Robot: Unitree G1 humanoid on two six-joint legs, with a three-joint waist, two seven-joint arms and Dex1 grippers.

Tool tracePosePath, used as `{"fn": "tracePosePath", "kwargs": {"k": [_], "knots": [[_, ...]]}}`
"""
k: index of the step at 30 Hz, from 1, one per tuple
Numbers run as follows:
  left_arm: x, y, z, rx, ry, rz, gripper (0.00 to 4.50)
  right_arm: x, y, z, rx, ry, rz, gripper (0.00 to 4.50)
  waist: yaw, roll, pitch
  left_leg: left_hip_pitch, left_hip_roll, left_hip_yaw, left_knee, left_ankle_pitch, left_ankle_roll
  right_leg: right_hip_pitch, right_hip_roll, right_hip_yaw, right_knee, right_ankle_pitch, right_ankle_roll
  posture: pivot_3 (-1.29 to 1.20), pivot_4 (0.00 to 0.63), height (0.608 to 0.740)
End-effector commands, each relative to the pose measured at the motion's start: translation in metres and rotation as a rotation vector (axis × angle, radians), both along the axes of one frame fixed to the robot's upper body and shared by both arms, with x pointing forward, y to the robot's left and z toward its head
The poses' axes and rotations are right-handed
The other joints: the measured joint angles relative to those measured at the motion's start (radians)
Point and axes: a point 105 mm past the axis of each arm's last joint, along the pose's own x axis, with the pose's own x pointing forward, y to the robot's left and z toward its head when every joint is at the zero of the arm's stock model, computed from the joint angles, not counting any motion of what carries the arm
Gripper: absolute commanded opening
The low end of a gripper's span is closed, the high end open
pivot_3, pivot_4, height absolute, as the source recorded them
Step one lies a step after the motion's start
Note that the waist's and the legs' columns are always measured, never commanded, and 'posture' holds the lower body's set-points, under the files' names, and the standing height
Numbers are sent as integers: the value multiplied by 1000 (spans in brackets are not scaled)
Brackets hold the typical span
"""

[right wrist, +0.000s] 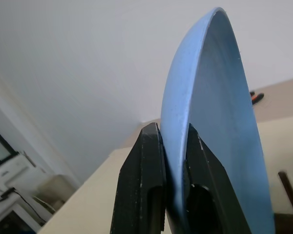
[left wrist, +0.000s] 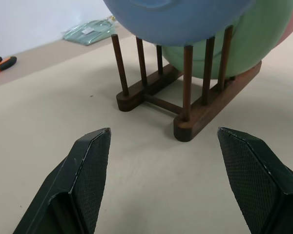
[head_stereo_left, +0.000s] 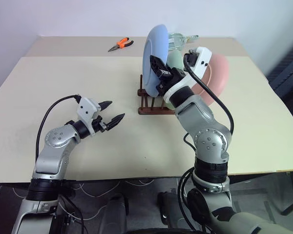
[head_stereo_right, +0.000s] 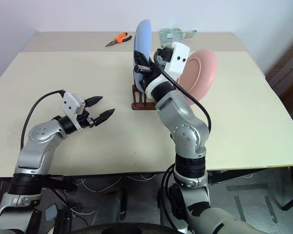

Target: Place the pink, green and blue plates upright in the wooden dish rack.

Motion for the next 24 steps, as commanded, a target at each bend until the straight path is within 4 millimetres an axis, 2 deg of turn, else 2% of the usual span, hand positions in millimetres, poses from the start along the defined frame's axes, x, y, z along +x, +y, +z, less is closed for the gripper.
{"fn": "tracePosePath", "kwargs": {"k": [1,5,8,10,14,15,21,22,24], "knots": [[-4,-5,12,-3,-50,-26,3557,-5,17,13,91,11,70,0,0,0,0,0,0,0,0,0,0,0,0,0,0,0,0,0,150,732],[-4,-7,11,0,-50,-27,3557,0,19,13,70,25,72,0,-1,0,0,0,0,0,0,0,0,0,0,0,0,0,0,0,150,732],[-5,-8,10,4,-50,-27,3598,6,18,12,55,32,56,1156,-2,1,0,0,0,0,0,0,0,0,1,0,0,0,0,0,150,732],[-4,-8,9,5,-48,-27,3598,8,17,14,26,13,42,2170,-1,1,0,0,0,0,0,0,0,0,1,0,0,0,0,0,150,732],[-4,-6,5,7,-40,-27,3598,8,16,25,-101,-98,4,4198,-1,1,0,0,0,0,0,0,0,0,1,0,0,0,0,0,150,732],[-4,-5,4,8,-37,-27,3598,6,17,30,-153,-153,-3,4479,0,1,1,0,0,0,0,0,0,0,1,0,0,0,0,0,150,732],[-4,-3,1,10,-38,-22,3598,-14,17,59,-400,-452,-12,4479,0,1,1,-1,0,0,0,0,0,-1,1,0,-1,0,0,0,150,732],[-2,0,1,12,-40,-16,3598,-17,-4,69,-442,-511,-54,4479,0,1,1,-1,0,0,0,0,0,-1,1,0,-1,0,0,0,150,732],[-1,5,1,12,-41,-10,3598,-23,-34,80,-493,-555,-93,4479,8,1,1,-2,0,0,0,0,0,-1,1,0,-1,0,0,0,150,732]]}}
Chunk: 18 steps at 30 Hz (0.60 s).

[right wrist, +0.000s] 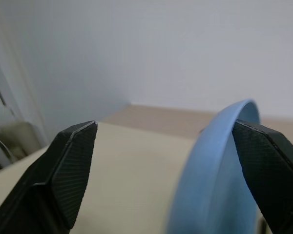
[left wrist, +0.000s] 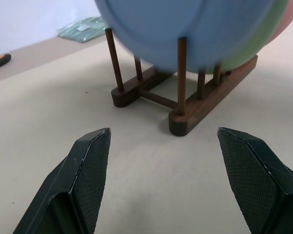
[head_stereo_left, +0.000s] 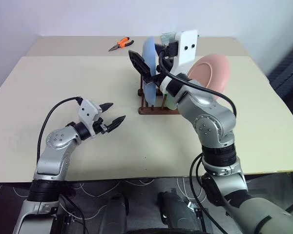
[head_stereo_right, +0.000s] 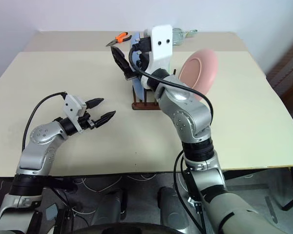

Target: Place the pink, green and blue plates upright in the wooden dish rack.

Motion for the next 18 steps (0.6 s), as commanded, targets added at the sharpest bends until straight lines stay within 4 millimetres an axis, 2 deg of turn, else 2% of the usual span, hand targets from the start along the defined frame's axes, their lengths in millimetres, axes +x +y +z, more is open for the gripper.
{"fn": "tracePosePath", "kwargs": {"k": [1,10,12,15,16,18], "knots": [[1,8,6,-3,-34,5,3598,-23,-44,39,-36,-178,-39,4479,8,0,0,-1,0,0,1,0,0,0,0,0,0,0,0,0,150,732],[5,-13,5,-17,-35,-55,3598,-32,-61,16,-125,-134,-89,4479,-1,0,0,0,0,0,1,0,0,0,0,0,0,0,0,0,150,732],[6,-14,5,-15,-35,-63,3598,-33,-82,15,-141,-132,-146,4479,0,0,0,-1,0,1,1,0,0,0,0,1,-1,0,0,0,150,732],[7,-15,5,-15,-35,-70,3598,-36,-113,15,-161,-111,-220,3646,10,0,0,-1,0,0,1,0,0,0,-1,1,-1,0,0,0,150,732],[7,-16,5,-16,-34,-72,3598,-37,-117,15,-168,-107,-224,3196,11,0,0,-2,-1,0,1,0,0,0,-1,1,-2,0,0,0,150,732],[8,-20,5,-16,-36,-86,3598,-43,-111,6,-265,-97,-188,2188,12,1,0,-2,-1,1,2,0,0,0,-1,1,-3,0,0,0,150,732]]}}
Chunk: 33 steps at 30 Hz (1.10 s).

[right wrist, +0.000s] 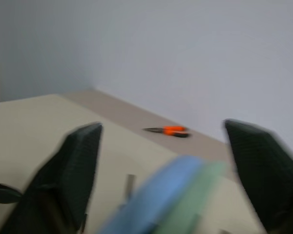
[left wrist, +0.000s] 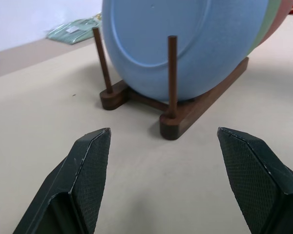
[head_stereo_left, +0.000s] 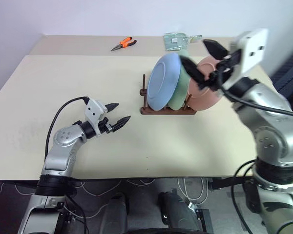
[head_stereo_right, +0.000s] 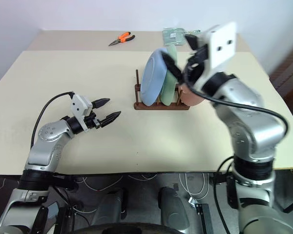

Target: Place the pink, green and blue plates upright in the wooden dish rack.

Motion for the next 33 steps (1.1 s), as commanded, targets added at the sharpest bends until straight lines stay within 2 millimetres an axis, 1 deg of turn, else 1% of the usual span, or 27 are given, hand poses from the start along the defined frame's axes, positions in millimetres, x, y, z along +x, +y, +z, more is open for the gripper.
{"fn": "tracePosePath", "kwargs": {"k": [1,4,6,7,8,11,12,14,15,21,23,29,33], "knots": [[1,-9,12,-1,-55,-37,3598,-20,13,1,-122,-27,75,1655,-1,0,0,0,0,0,0,0,0,0,0,0,0,0,0,0,150,732],[3,-11,13,-6,-55,-44,3598,-26,30,-16,-218,12,135,65,-11,0,0,1,1,0,0,0,0,0,1,0,0,0,0,0,150,732],[3,-12,14,-9,-54,-50,3598,-31,44,-38,-335,41,164,65,-12,0,0,1,1,0,0,0,0,0,1,0,0,0,0,0,150,732],[2,-13,14,-11,-53,-53,3598,-31,48,-49,-387,55,161,65,-11,0,0,1,1,0,0,0,0,0,1,0,0,0,0,0,150,732],[2,-12,15,-11,-53,-55,3598,-30,49,-59,-414,82,151,65,-11,0,0,1,1,0,0,0,0,0,1,0,0,0,0,0,150,732],[0,-11,16,-12,-51,-56,3598,-26,47,-78,-469,123,116,65,-9,0,0,0,0,0,0,0,0,0,0,0,0,0,0,0,150,732],[-2,-11,15,-11,-46,-57,3598,-21,48,-87,-497,138,100,65,-9,0,0,0,0,0,1,0,0,0,0,0,0,0,0,0,150,732],[-4,-10,14,-12,-36,-62,3598,-15,50,-99,-528,155,78,65,-10,0,0,0,0,0,1,0,0,0,0,0,-1,0,0,0,150,732],[-6,-11,14,-15,-28,-68,3598,-12,50,-102,-526,156,70,65,-10,0,0,0,0,0,1,0,0,0,0,0,-1,0,0,0,150,732],[-15,-13,7,-10,24,-106,3598,6,48,-108,-526,143,19,65,-9,0,0,0,0,0,0,0,0,0,1,0,-1,0,0,0,150,732],[-17,-13,6,-5,30,-108,3598,10,50,-106,-523,125,17,65,-9,0,0,0,0,0,1,0,0,0,1,0,-1,0,0,0,150,732],[-19,-12,6,-3,36,-103,3598,11,68,-93,-520,41,65,65,-9,0,0,0,0,0,1,0,0,0,1,0,-1,0,0,0,150,732],[-21,-14,6,-1,38,-104,3598,10,74,-87,-509,15,84,65,-9,0,0,0,0,0,1,0,0,0,1,0,-1,0,0,0,150,732]]}}
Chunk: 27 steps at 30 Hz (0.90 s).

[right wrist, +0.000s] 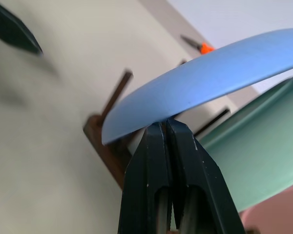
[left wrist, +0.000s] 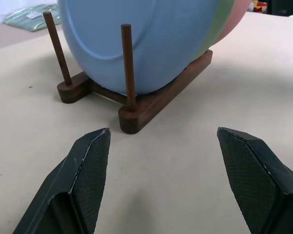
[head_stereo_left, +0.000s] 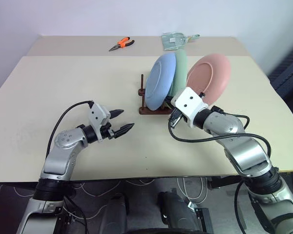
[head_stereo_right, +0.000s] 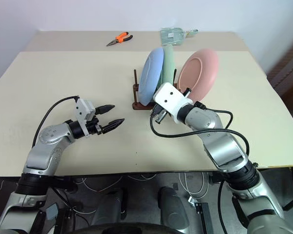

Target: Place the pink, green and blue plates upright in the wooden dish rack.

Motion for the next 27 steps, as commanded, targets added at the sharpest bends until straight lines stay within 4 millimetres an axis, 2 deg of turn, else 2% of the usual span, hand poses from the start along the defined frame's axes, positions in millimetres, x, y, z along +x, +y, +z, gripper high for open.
{"fn": "tracePosePath", "kwargs": {"k": [1,9,13,15,18,27], "knots": [[-3,-1,10,-8,-35,-10,3598,-4,7,16,7,-68,34,65,0,0,0,0,0,0,0,0,0,0,0,0,0,0,0,0,150,732],[-3,-2,11,-1,-34,-13,3598,-6,6,15,-20,-71,38,65,1,0,0,0,0,0,0,0,0,0,0,0,0,0,0,0,150,732],[-4,0,11,7,-32,-12,3598,-31,-22,27,-42,-68,91,65,16,0,0,0,0,0,0,0,0,0,0,0,0,0,0,0,150,732],[-5,3,11,11,-27,-11,3598,-50,-41,37,25,8,126,65,23,0,0,-1,-1,0,0,0,0,0,0,0,0,0,1,0,150,732],[-5,4,11,15,-22,-11,3598,-64,-56,42,37,62,138,65,25,0,0,0,0,0,1,0,0,1,0,0,0,0,1,0,150,732],[-5,4,11,15,-21,-12,3598,-69,-60,44,40,89,136,65,23,0,0,4,0,1,0,0,0,4,-1,0,-1,0,0,0,150,732]]}}
